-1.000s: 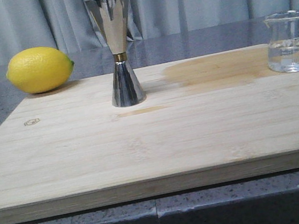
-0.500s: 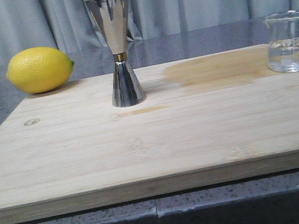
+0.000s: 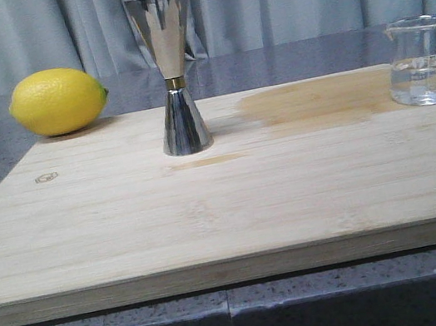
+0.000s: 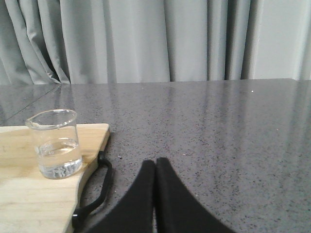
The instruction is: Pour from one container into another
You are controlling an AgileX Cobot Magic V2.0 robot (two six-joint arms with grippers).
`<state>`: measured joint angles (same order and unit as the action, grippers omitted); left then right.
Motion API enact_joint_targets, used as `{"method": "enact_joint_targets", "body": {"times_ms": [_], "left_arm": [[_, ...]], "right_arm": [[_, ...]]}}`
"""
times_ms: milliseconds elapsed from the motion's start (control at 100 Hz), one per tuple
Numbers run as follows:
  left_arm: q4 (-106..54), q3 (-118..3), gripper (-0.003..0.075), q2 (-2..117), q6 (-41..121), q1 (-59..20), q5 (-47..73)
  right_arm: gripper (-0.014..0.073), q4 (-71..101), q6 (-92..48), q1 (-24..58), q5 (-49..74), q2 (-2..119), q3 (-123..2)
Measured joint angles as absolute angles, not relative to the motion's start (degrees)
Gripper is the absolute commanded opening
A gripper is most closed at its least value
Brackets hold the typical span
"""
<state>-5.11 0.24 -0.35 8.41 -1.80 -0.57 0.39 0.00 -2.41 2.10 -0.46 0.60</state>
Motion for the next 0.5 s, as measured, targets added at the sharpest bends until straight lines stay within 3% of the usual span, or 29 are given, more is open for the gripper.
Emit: {"method": "enact_joint_targets", "body": {"times_ms": [250,500], "left_arm": [[-5.95,0.24,-0.0019,-0.35,8.3,-1.8,-0.65],[-17.75,0.24,-0.0019,-0.35,6.03,-1.8,-2.07]], "right_arm": [[-0.0071,0.43,0.0,-2.41,1.98,-0.46,0.6],[-0.0072,4.44,0.39,-2.41,1.45,-0.46,0.49]]}}
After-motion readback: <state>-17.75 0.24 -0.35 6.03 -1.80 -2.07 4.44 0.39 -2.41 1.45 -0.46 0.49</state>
